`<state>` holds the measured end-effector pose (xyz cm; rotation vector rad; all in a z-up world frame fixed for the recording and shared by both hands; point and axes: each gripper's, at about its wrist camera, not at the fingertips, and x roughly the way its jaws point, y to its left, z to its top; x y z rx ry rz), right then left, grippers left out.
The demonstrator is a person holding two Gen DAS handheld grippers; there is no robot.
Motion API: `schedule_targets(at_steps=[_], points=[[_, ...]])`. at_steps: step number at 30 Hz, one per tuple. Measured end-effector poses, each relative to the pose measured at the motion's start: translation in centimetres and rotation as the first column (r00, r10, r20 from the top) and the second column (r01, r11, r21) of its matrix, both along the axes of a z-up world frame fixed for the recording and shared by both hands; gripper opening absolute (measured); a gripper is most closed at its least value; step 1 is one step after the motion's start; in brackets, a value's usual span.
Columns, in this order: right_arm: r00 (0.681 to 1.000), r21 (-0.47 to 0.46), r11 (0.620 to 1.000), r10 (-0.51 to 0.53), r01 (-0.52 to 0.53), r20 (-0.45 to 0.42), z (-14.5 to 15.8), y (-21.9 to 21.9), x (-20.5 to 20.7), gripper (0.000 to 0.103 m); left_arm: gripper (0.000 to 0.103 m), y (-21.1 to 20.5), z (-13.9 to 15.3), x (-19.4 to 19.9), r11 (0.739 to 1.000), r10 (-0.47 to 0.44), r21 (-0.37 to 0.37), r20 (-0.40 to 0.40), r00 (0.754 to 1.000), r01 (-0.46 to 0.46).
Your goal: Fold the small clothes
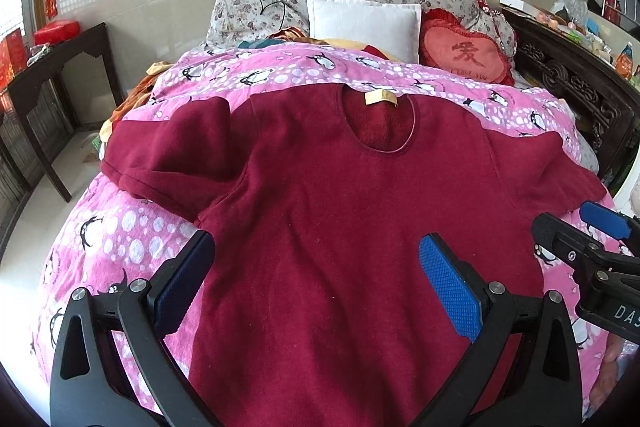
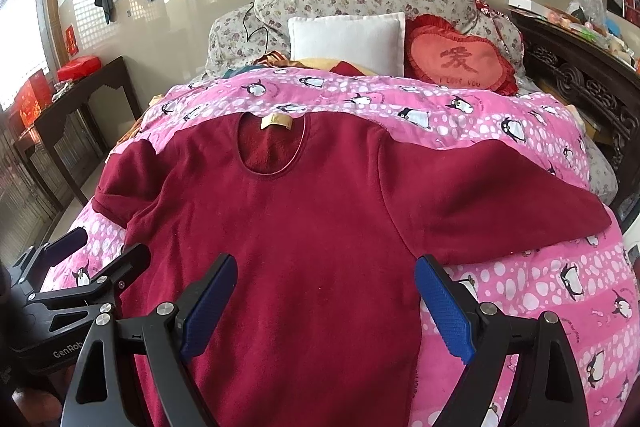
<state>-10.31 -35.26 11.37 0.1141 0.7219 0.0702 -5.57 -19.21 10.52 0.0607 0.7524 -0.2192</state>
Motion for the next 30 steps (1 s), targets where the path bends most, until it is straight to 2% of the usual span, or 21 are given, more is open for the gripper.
schedule_targets(at_steps=[9,30], points=[[1.000,-0.032,0.999,0.009,-0.010,-0.017,-0.4,0.7,1.4,0.089,0.102,0.4,-0.5,0.9,1.000,0.013,0.000,-0.010,1.000,-0.013],[0.999,-0.033,0.999,0.030,-0.031,-0.043,-1.4,2.1,3.9,0.089,0.102,0.5,-1.4,2.9,1.000,0.020,0.008,-0.030,0.999,-0.020]])
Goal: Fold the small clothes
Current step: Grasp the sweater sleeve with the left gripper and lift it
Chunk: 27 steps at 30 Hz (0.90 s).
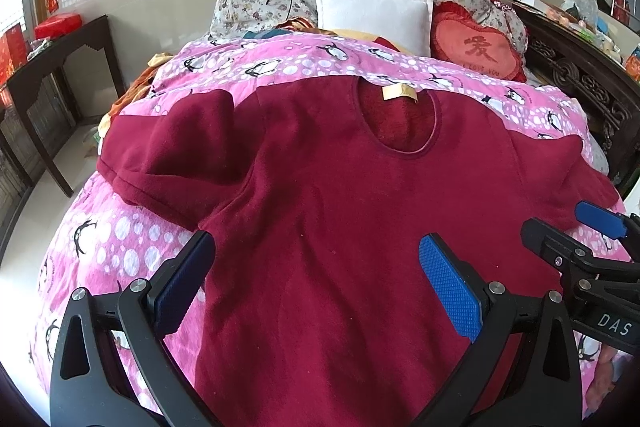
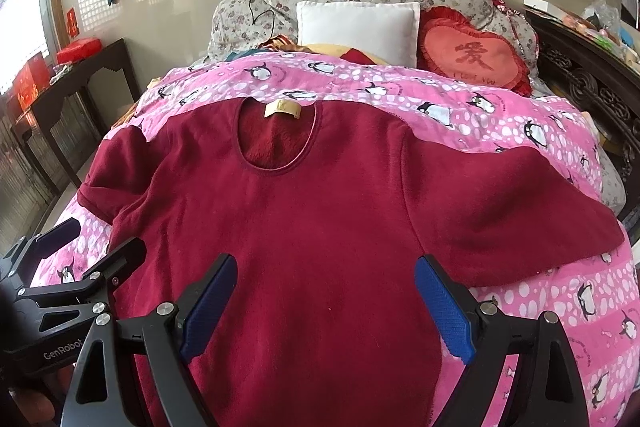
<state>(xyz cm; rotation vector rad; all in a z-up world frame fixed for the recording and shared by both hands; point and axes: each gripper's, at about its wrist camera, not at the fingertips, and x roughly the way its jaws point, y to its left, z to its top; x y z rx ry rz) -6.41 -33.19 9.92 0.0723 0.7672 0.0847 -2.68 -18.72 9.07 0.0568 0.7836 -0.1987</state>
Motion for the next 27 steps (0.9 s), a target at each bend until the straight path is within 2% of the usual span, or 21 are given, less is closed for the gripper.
schedule_targets(at_steps=[5,9,14,16,17,20,24,27], points=[[1.000,-0.016,1.000,0.021,-0.021,-0.005,0.0,1.0,1.3,0.089,0.102,1.5,0.0,1.1,1.000,0.013,-0.026,-0.021,1.000,-0.013],[0.999,-0.019,0.999,0.050,-0.050,0.002,0.1,2.3,2.7,0.089,0.102,4.2,0.2,2.4,0.997,0.046,-0.054,-0.041,0.998,-0.048],[0.990,0.020,0.990,0.141,-0.141,-0.006,-1.0,5.4,5.5,0.089,0.102,10.4,0.3,4.6,0.982,0.141,-0.117,-0.081,0.987,-0.150],[0.983,0.032,0.982,0.184,-0.184,-0.016,-1.5,6.7,6.4,0.080,0.102,13.4,0.2,5.6,0.969,0.200,-0.132,-0.083,0.976,-0.210],[0.980,0.024,0.980,0.199,-0.199,-0.025,-1.7,7.5,7.0,0.076,0.102,15.0,0.1,6.2,0.959,0.237,-0.137,-0.085,0.968,-0.247],[0.974,0.013,0.975,0.224,-0.223,-0.030,-1.9,9.4,7.9,0.076,0.102,19.8,-1.0,8.6,0.921,0.320,-0.187,-0.145,0.936,-0.343],[0.963,0.018,0.963,0.270,-0.270,-0.021,-1.5,11.8,9.3,0.076,0.102,25.6,-3.7,12.1,0.835,0.424,-0.265,-0.248,0.871,-0.482],[0.952,0.011,0.952,0.306,-0.306,-0.002,-0.8,14.2,10.7,0.076,0.102,28.0,-5.4,14.2,0.774,0.426,-0.362,-0.308,0.850,-0.519]])
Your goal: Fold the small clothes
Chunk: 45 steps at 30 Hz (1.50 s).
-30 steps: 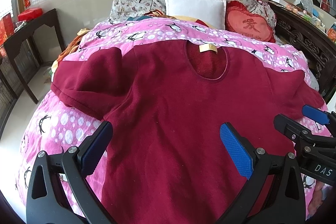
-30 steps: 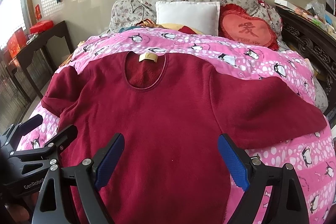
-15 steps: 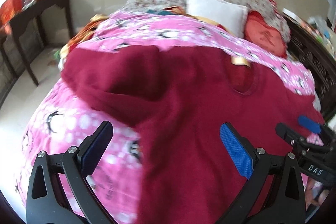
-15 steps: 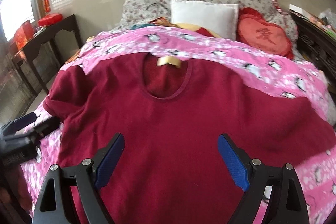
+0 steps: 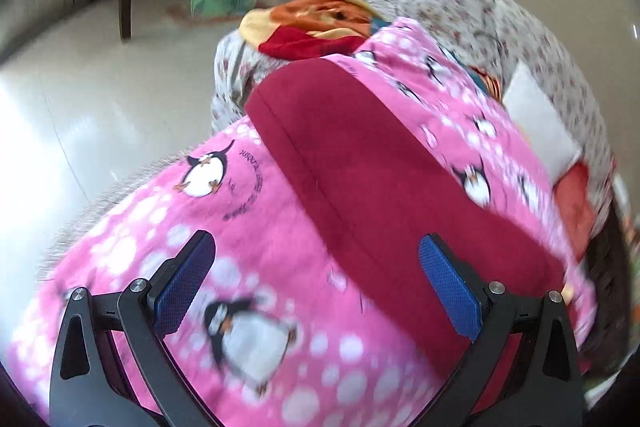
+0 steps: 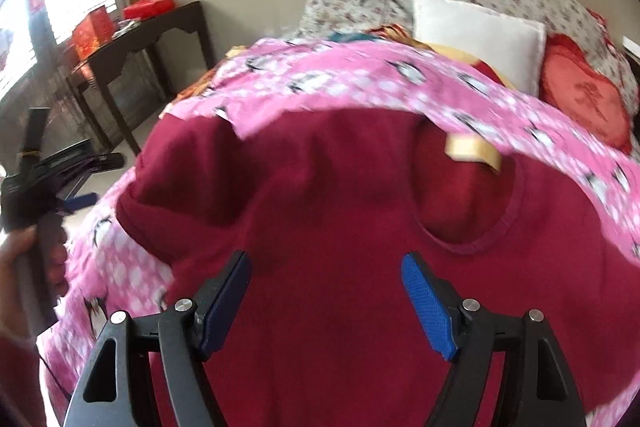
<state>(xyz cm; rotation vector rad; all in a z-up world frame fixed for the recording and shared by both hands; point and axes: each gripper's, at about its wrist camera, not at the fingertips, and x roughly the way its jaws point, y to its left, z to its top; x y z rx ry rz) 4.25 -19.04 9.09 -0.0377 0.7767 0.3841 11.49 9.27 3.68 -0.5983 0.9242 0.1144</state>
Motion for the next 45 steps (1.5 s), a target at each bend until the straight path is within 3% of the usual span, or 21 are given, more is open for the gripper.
schedule_targets(at_steps=[1,4,9,11,12,13,14,15,19,23,25,28,30,32,33,34,36,37,40,43,45], points=[[1.000,-0.005,1.000,0.015,-0.015,0.004,0.1,0.9,0.6,0.076,0.102,0.6,-0.7,0.7,0.998,0.011,-0.064,0.004,1.000,-0.010],[1.000,-0.016,1.000,0.027,-0.027,-0.007,0.1,2.8,2.2,0.076,0.102,1.0,-1.9,2.2,0.988,0.028,-0.150,0.002,1.000,-0.027],[0.998,0.009,0.999,0.053,-0.053,-0.026,-0.4,4.2,2.8,0.076,0.102,1.2,-2.2,4.0,0.982,0.060,-0.182,0.040,0.997,-0.051],[0.998,0.004,0.998,0.058,-0.058,-0.023,-0.7,4.3,2.8,0.076,0.081,1.1,-2.3,4.7,0.970,0.041,-0.241,0.080,0.996,-0.020],[0.998,0.011,0.998,0.054,-0.054,-0.016,-0.6,4.1,2.5,0.076,0.053,1.1,-2.5,5.1,0.962,0.026,-0.272,0.091,0.996,0.000],[0.999,0.021,0.999,0.046,-0.046,-0.006,-0.4,3.9,2.3,0.076,0.035,1.0,-2.7,5.6,0.957,0.008,-0.291,0.086,0.996,0.017],[0.999,0.030,0.999,0.039,-0.039,0.001,-0.2,3.7,2.1,0.076,0.028,0.9,-2.7,6.0,0.959,0.002,-0.284,0.082,0.997,0.021],[0.999,0.036,0.999,0.036,-0.036,0.001,-0.1,3.3,1.9,0.076,0.015,0.8,-2.4,6.0,0.964,0.000,-0.266,0.088,0.996,0.023],[1.000,0.054,0.998,0.021,-0.022,0.022,1.1,1.3,0.9,0.076,0.008,0.6,1.3,3.9,0.970,-0.016,-0.232,0.210,0.978,0.066],[0.996,0.058,0.997,-0.047,0.043,0.074,3.3,-2.2,-0.1,0.076,0.007,-2.4,7.8,1.2,0.956,-0.133,-0.197,0.373,0.918,0.219],[0.992,0.071,0.994,-0.094,0.088,0.084,4.2,-4.2,-0.3,0.076,0.007,-5.1,10.6,0.2,0.944,-0.220,-0.142,0.407,0.886,0.299],[0.987,0.104,0.984,-0.150,0.143,0.060,4.7,-7.0,-0.4,0.076,0.007,-7.6,12.6,-0.8,0.917,-0.271,-0.155,0.436,0.858,0.368],[0.987,0.113,0.983,-0.154,0.148,0.049,4.6,-8.1,-0.8,0.076,0.007,-7.9,12.5,-0.9,0.927,-0.267,-0.138,0.408,0.873,0.348],[0.987,0.093,0.985,-0.150,0.145,0.049,4.3,-8.4,-1.2,0.076,0.010,-6.7,11.1,-0.9,0.946,-0.211,-0.156,0.364,0.907,0.283],[0.989,0.082,0.987,-0.142,0.138,0.045,4.1,-8.4,-1.3,0.076,0.023,-5.9,10.1,-1.0,0.954,-0.184,-0.165,0.335,0.924,0.250],[0.990,0.077,0.988,-0.136,0.133,0.038,3.8,-8.4,-1.4,0.076,0.045,-4.7,8.9,-0.7,0.966,-0.144,-0.166,0.289,0.946,0.198],[0.991,0.077,0.989,-0.129,0.128,0.018,3.1,-8.3,-1.1,0.076,0.071,-2.8,7.0,-0.9,0.980,-0.079,-0.157,0.243,0.967,0.119],[0.992,0.082,0.989,-0.124,0.123,0.007,2.8,-8.1,-0.9,0.076,0.079,-1.6,5.8,-0.9,0.985,-0.034,-0.157,0.223,0.974,0.070],[0.994,0.083,0.991,-0.108,0.109,-0.008,1.9,-7.2,-0.4,0.076,0.083,0.8,1.8,-0.1,0.984,0.051,-0.177,0.111,0.992,-0.030],[0.996,0.084,0.992,-0.092,0.094,-0.020,1.4,-6.2,0.2,0.076,0.083,2.2,-2.2,1.6,0.965,0.092,-0.246,-0.016,0.996,-0.093],[0.996,0.078,0.993,-0.081,0.083,-0.026,1.1,-5.6,0.5,0.076,0.085,2.3,-3.0,2.4,0.955,0.121,-0.273,-0.006,0.993,-0.118]])
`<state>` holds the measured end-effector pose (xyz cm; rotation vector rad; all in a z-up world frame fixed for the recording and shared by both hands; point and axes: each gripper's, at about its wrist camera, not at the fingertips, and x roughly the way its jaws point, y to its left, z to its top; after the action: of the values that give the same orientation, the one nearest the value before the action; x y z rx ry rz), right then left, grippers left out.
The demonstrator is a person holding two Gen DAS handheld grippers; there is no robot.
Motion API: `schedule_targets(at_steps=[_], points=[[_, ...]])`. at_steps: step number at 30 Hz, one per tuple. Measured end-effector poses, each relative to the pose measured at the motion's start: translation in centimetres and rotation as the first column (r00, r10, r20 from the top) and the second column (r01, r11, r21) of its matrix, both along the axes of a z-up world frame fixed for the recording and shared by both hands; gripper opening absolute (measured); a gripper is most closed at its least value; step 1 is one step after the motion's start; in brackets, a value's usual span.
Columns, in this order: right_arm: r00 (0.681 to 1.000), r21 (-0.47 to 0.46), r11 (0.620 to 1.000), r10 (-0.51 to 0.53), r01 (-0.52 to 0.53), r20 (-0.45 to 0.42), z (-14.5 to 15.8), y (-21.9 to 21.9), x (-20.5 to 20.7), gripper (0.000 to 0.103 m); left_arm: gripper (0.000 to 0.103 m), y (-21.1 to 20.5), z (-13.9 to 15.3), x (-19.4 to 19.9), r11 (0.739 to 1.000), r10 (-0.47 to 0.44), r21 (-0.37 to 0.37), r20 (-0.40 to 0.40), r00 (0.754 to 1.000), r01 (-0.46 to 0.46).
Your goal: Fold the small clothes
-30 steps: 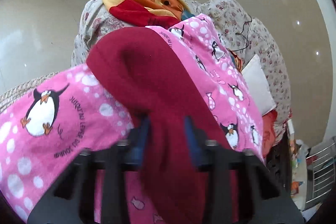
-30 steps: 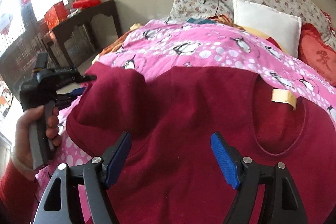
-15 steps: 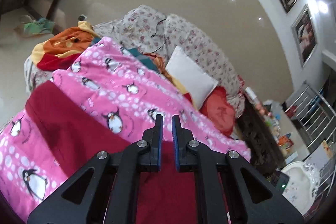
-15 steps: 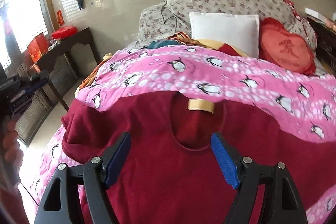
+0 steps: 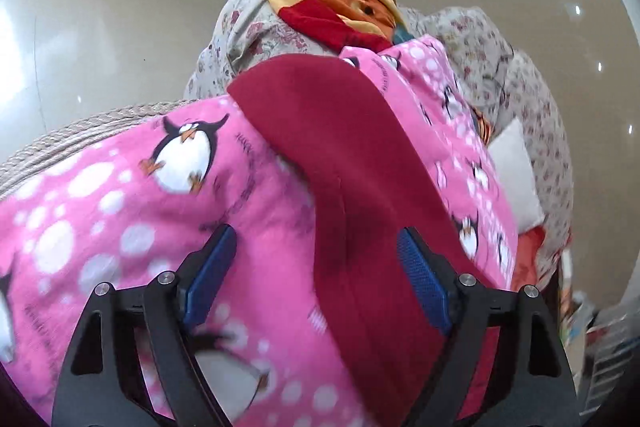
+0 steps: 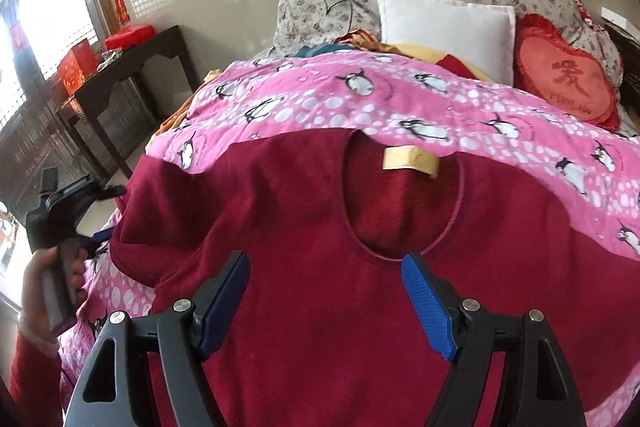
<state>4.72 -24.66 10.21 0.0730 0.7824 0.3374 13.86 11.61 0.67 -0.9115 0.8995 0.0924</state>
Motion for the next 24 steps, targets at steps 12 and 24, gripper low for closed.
schedule_targets(at_steps=[12,24], points=[[0.999,-0.001,1.000,-0.026,0.026,0.042,1.4,-2.0,-0.8,0.076,0.007,-6.0,7.9,0.2,0.977,-0.204,0.135,0.349,0.915,0.167],[0.965,0.017,0.965,-0.262,0.261,0.033,2.4,-13.5,-1.8,0.076,0.008,-30.3,15.2,-11.3,0.659,-0.750,0.531,0.410,0.519,0.534]])
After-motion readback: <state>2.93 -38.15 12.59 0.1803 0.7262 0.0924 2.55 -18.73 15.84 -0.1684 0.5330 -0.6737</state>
